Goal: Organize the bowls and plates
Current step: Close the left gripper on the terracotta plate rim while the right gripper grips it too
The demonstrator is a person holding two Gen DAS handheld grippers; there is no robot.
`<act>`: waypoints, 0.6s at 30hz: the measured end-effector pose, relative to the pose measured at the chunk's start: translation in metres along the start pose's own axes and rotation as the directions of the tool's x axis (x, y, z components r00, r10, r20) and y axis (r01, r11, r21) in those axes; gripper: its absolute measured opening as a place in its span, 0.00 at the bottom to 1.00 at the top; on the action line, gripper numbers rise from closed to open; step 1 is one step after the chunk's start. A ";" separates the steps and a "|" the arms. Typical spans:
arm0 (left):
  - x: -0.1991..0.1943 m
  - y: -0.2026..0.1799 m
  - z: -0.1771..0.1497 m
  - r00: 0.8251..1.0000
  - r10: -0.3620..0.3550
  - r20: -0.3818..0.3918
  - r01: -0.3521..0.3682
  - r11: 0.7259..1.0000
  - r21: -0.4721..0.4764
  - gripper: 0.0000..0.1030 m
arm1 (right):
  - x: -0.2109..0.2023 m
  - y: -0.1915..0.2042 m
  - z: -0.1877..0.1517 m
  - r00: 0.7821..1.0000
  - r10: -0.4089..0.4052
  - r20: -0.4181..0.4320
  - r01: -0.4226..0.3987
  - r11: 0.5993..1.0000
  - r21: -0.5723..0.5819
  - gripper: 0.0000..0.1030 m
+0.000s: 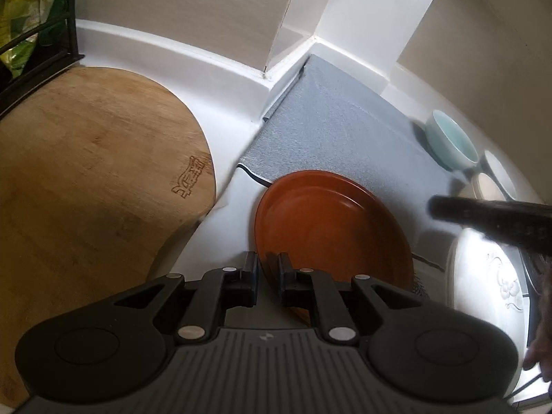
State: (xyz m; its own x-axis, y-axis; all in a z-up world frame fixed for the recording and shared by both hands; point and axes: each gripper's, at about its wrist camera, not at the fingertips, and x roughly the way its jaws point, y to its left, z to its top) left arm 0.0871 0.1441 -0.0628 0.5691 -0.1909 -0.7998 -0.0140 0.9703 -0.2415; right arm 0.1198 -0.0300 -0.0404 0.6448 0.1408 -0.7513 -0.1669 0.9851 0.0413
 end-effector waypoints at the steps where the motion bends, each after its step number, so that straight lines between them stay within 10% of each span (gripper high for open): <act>1: 0.001 0.000 0.000 1.000 -0.003 -0.001 0.003 1.000 0.008 0.12 | 0.003 0.002 -0.001 1.000 -0.009 -0.013 0.009 1.000 -0.007 0.34; 18: 0.009 -0.004 -0.002 1.000 -0.006 -0.004 0.006 0.998 0.064 0.11 | 0.056 0.001 -0.010 0.981 -0.065 -0.183 0.061 0.998 -0.029 0.34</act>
State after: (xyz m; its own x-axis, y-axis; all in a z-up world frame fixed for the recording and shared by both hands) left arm 0.0905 0.1380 -0.0704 0.5657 -0.1973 -0.8007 0.0424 0.9766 -0.2106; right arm 0.1484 -0.0221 -0.0892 0.5068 0.0559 -0.8602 -0.1487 0.9886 -0.0234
